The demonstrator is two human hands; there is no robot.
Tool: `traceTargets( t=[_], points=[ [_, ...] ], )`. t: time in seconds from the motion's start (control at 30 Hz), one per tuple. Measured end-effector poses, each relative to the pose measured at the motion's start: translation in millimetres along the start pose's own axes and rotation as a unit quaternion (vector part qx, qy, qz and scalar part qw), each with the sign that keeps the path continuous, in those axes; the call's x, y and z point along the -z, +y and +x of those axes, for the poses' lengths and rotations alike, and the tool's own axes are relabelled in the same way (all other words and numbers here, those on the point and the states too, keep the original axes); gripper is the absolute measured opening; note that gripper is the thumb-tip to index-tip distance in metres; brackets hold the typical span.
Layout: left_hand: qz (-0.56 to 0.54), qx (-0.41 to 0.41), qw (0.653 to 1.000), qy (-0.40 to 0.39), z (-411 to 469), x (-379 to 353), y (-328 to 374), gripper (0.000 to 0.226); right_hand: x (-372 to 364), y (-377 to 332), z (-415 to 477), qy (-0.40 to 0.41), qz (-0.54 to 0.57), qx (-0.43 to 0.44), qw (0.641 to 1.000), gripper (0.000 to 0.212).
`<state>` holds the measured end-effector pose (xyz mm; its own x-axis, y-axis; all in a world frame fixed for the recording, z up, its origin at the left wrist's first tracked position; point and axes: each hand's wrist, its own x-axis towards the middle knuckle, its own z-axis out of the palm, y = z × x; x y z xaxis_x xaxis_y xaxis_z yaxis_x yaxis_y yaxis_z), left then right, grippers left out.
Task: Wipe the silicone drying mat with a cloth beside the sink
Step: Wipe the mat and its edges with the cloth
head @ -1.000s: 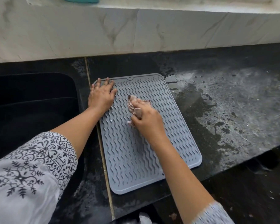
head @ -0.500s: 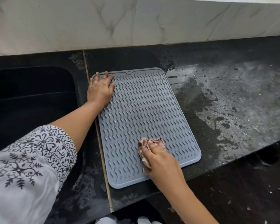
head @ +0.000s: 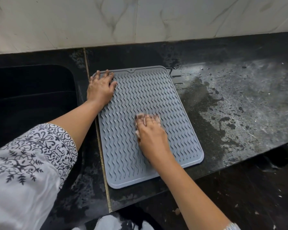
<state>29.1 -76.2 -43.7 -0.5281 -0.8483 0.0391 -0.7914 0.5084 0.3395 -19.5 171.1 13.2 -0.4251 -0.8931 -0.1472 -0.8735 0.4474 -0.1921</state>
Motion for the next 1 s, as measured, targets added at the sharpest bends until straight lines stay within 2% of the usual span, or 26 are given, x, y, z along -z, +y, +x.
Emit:
traceTargets(
  t=[0.13,0.2,0.27,0.33,0.4,0.43,0.5,0.53,0.6,0.73,0.87,1.0],
  points=[
    [-0.006,0.000,1.000,-0.005,-2,3,1,0.051,23,11,-66,-0.102,-0.013,0.029,0.994,0.051],
    [-0.008,-0.002,1.000,-0.009,-3,5,2,0.051,41,20,-70,-0.169,0.024,0.009,0.985,0.031],
    [-0.013,-0.005,1.000,-0.024,-4,7,3,0.052,61,25,-56,-0.211,0.146,-0.049,0.965,0.006],
    [-0.013,-0.015,0.998,-0.061,-4,14,1,0.054,65,23,-31,-0.128,0.227,-0.069,0.963,0.010],
    [0.015,-0.023,0.996,-0.081,-8,21,1,0.056,50,15,2,-0.018,0.233,-0.045,0.971,0.027],
    [0.037,-0.027,0.996,-0.076,-13,25,1,0.057,39,9,17,-0.001,0.223,-0.031,0.974,0.038],
    [0.076,-0.032,0.994,-0.075,-28,32,2,0.060,8,2,38,-0.031,0.133,0.005,0.991,0.056],
    [0.090,-0.035,0.992,-0.081,-37,35,1,0.063,-5,2,43,-0.042,0.082,0.019,0.996,0.062],
    [0.110,-0.036,0.988,-0.104,-53,38,-4,0.068,-20,8,49,-0.042,0.048,0.035,0.997,0.070],
    [0.107,-0.045,0.980,-0.162,-79,36,-21,0.068,-11,9,42,-0.048,0.039,0.057,0.996,0.065],
    [0.082,-0.050,0.985,-0.145,-86,29,-26,0.066,-11,10,-15,-0.034,0.051,0.091,0.994,0.059],
    [0.076,-0.049,0.988,-0.128,-87,26,-27,0.065,-20,26,-92,0.038,-0.002,0.135,0.990,0.044]
  ],
)
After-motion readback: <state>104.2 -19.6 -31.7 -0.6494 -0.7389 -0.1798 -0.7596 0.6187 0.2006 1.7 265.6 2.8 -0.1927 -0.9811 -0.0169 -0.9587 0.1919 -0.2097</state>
